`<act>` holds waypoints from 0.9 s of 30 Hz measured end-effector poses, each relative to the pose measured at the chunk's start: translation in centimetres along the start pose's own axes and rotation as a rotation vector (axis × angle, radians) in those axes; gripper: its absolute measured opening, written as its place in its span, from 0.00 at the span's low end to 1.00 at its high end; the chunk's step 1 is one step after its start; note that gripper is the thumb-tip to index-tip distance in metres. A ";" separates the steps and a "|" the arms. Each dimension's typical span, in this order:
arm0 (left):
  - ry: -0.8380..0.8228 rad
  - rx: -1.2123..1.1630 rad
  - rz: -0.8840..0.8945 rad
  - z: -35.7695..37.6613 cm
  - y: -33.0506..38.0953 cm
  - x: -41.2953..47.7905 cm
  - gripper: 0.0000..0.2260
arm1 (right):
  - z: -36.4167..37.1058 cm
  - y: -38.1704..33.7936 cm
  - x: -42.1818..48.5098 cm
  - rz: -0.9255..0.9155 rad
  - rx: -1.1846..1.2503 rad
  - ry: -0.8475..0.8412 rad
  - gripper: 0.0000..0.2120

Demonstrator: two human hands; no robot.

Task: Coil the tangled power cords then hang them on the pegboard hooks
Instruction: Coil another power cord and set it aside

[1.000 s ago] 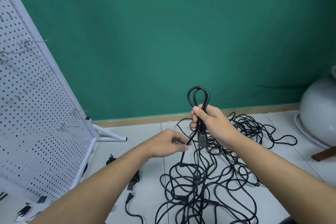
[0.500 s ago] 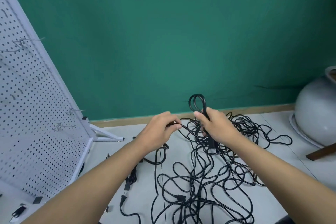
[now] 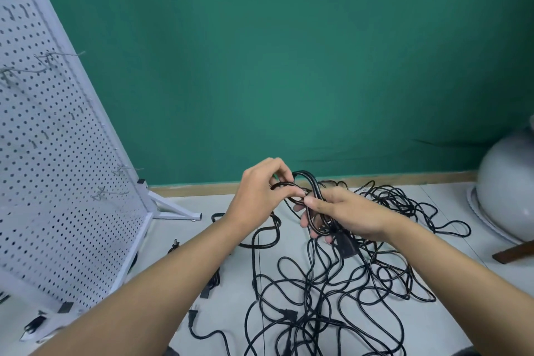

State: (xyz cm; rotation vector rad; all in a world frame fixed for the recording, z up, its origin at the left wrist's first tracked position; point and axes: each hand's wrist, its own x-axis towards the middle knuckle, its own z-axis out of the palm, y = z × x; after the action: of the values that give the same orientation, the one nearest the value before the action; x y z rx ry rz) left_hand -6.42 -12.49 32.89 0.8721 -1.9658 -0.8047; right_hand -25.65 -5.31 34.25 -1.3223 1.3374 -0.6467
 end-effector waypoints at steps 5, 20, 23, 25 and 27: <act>0.055 0.004 -0.015 0.5 -0.1 0.0 0.16 | 0.7 -0.1 0.4 0.019 -0.098 -0.037 0.12; -0.295 -0.024 -0.329 -0.9 -1.5 -1.1 0.07 | -0.6 -0.5 0.3 -0.015 0.039 0.217 0.12; -0.275 -0.042 -0.376 -0.6 -1.2 -0.8 0.04 | -0.3 -0.5 0.5 -0.034 0.060 0.223 0.12; -0.315 -0.149 -0.493 -0.6 -0.9 -0.7 0.06 | -0.3 -0.5 0.5 -0.055 0.092 0.242 0.13; -0.405 -0.277 -0.621 -0.5 -0.6 -0.9 0.10 | -0.4 -0.4 0.5 -0.074 0.115 0.257 0.13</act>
State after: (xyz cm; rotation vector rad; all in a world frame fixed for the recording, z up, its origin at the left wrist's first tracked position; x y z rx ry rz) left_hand -5.47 -12.20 32.29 1.2402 -1.8522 -1.6799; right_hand -25.74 -5.97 34.57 -1.2303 1.4379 -0.9561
